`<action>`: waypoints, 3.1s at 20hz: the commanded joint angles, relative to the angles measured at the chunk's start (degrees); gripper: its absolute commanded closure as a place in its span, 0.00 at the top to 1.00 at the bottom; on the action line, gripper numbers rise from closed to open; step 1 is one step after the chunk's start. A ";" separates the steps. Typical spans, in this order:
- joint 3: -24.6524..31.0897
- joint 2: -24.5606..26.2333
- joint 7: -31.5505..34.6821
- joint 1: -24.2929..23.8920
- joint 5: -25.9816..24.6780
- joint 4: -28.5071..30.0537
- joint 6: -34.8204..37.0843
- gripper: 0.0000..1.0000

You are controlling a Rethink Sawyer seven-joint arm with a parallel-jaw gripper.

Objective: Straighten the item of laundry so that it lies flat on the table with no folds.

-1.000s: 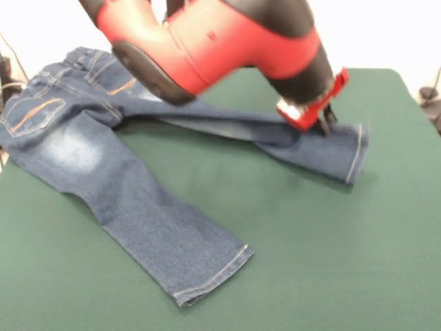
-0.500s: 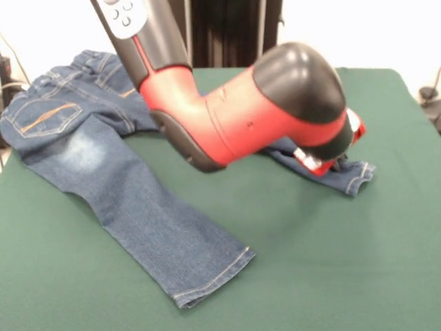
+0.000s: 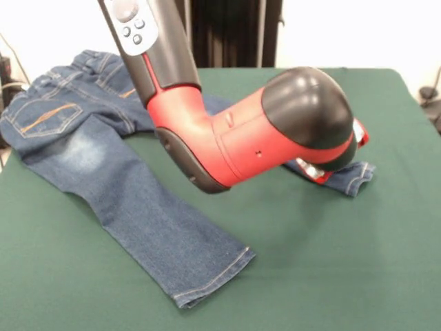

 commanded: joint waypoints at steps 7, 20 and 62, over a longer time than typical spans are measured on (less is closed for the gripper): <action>-3.36 -7.04 -4.76 -2.46 -13.92 4.56 -32.61 0.00; -3.78 -2.46 -9.37 2.46 -13.21 -11.37 -24.53 0.00; -2.45 5.94 -28.05 -3.64 -6.59 -20.06 -22.35 0.00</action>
